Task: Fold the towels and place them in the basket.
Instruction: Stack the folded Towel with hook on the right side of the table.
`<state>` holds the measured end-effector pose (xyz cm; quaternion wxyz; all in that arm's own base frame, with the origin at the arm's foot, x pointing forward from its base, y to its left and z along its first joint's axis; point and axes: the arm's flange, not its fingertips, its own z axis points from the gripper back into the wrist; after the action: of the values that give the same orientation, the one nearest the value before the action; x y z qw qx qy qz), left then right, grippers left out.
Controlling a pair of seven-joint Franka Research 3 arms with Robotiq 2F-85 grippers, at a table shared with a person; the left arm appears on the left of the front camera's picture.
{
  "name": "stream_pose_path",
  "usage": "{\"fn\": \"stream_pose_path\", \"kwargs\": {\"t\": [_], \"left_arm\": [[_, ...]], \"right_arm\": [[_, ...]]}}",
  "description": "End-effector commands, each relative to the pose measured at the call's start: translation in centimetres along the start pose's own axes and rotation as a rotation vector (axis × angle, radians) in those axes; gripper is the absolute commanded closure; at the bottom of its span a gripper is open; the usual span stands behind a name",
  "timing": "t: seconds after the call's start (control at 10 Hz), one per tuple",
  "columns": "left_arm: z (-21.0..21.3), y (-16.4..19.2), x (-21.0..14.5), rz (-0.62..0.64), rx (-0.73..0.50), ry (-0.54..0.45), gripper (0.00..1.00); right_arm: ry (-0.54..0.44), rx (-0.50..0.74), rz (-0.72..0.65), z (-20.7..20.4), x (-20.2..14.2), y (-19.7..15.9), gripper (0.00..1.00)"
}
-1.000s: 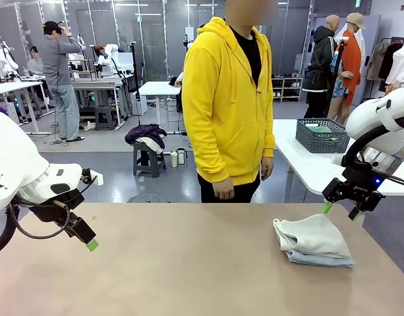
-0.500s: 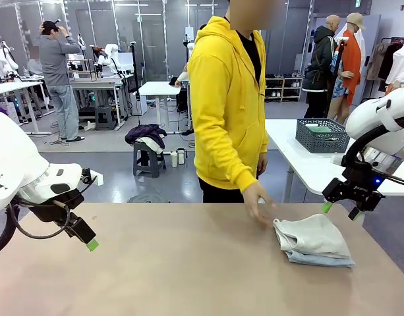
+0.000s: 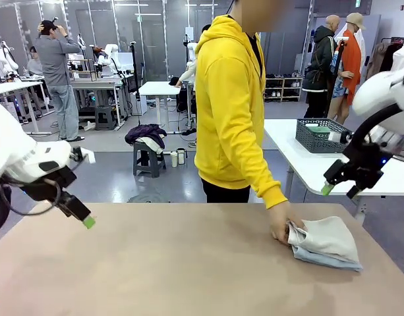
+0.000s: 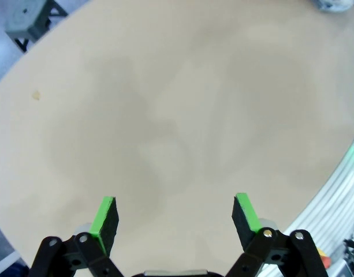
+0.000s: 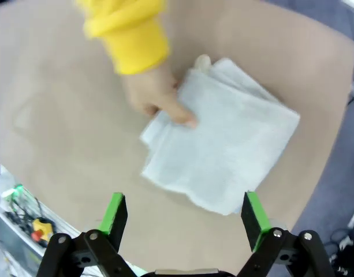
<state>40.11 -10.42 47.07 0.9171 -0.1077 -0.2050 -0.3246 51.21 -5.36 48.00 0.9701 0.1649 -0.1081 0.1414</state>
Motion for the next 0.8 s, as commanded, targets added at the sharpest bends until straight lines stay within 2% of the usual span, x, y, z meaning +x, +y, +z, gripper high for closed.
{"fn": "stream_pose_path", "kwargs": {"t": [0.0,0.2,0.3,0.6,0.7], "left_arm": [[2.6,1.2,-0.4,-0.025,-0.088,-0.046,0.00],[6.0,2.8,-0.5,-0.011,-0.135,-0.089,0.00],[7.8,3.8,-1.2,-0.005,-0.260,-0.112,0.00],[13.6,9.6,-5.8,0.090,-0.543,-0.248,0.00],[15.2,14.2,-10.9,0.236,-0.692,-0.368,0.00]], "right_arm": [[-0.060,0.112,0.139,2.1,-4.2,2.1,0.00],[-0.096,0.172,0.260,5.5,-7.0,5.2,0.00],[-0.131,0.262,0.268,7.6,-8.0,5.4,0.00],[-0.187,0.507,0.086,11.4,-10.7,0.4,0.00],[-0.182,0.671,-0.101,11.9,-13.1,-5.2,0.00]]}}
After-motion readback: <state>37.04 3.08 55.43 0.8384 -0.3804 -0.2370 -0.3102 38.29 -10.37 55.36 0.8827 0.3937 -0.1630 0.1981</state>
